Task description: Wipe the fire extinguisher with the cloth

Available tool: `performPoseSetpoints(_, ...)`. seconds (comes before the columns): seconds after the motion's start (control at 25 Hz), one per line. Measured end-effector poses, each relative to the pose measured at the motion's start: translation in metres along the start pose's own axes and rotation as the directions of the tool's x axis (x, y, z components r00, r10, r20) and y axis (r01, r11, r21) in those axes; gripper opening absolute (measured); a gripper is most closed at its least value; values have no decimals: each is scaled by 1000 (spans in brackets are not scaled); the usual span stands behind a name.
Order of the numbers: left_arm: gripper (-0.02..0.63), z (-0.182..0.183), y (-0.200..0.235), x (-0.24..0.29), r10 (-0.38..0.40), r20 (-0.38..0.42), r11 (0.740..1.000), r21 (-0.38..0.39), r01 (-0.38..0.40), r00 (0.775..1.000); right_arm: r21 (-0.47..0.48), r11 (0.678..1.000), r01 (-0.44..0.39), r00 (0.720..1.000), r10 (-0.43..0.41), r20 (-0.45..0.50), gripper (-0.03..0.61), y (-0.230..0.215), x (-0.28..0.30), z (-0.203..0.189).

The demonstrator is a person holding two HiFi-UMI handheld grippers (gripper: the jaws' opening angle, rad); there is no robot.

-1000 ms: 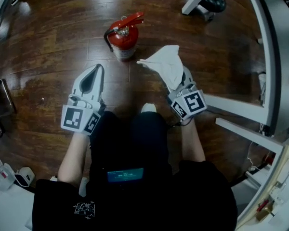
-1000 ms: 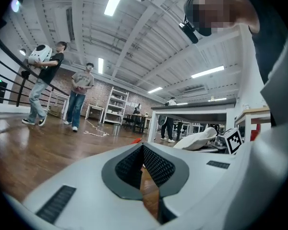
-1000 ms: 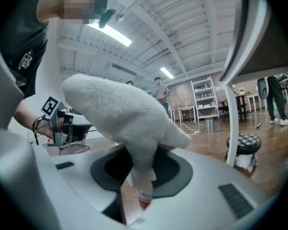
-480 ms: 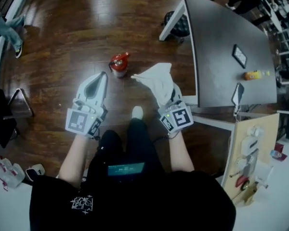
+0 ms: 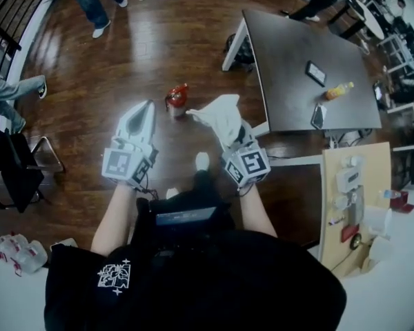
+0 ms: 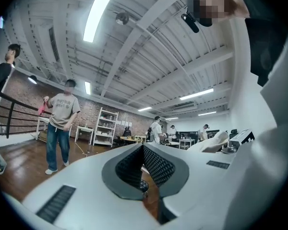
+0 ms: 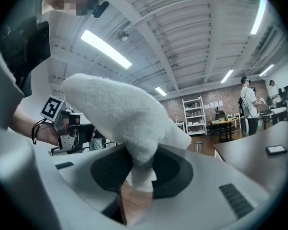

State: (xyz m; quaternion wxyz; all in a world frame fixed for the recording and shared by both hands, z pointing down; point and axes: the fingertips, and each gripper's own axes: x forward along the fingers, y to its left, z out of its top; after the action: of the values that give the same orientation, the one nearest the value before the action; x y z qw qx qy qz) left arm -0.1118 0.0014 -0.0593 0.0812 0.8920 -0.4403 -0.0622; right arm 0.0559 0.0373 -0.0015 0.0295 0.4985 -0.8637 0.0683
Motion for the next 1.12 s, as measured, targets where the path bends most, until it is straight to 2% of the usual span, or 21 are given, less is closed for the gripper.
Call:
performPoseSetpoints(0.28,3,6,-8,-45,22,-21,1000,15,-22,1000,-22,1000,15,1000,-15,26,127,34,-24,13)
performPoseSetpoints(0.48,3,9,-11,-68,-18,-8,1000,13,19,1000,-16,999,41,998,-40,52,127,54,-37,29)
performPoseSetpoints(0.68,3,21,-22,-77,-34,11,999,7,34,999,-16,998,53,998,-53,38,127,62,-56,28)
performPoseSetpoints(0.8,3,22,-33,-78,-43,13,999,8,43,999,9,999,43,998,-43,45,127,66,-62,27)
performPoseSetpoints(1.12,3,23,-59,-67,12,4,999,30,-12,1000,-4,1000,-20,999,20,37,127,66,-66,35)
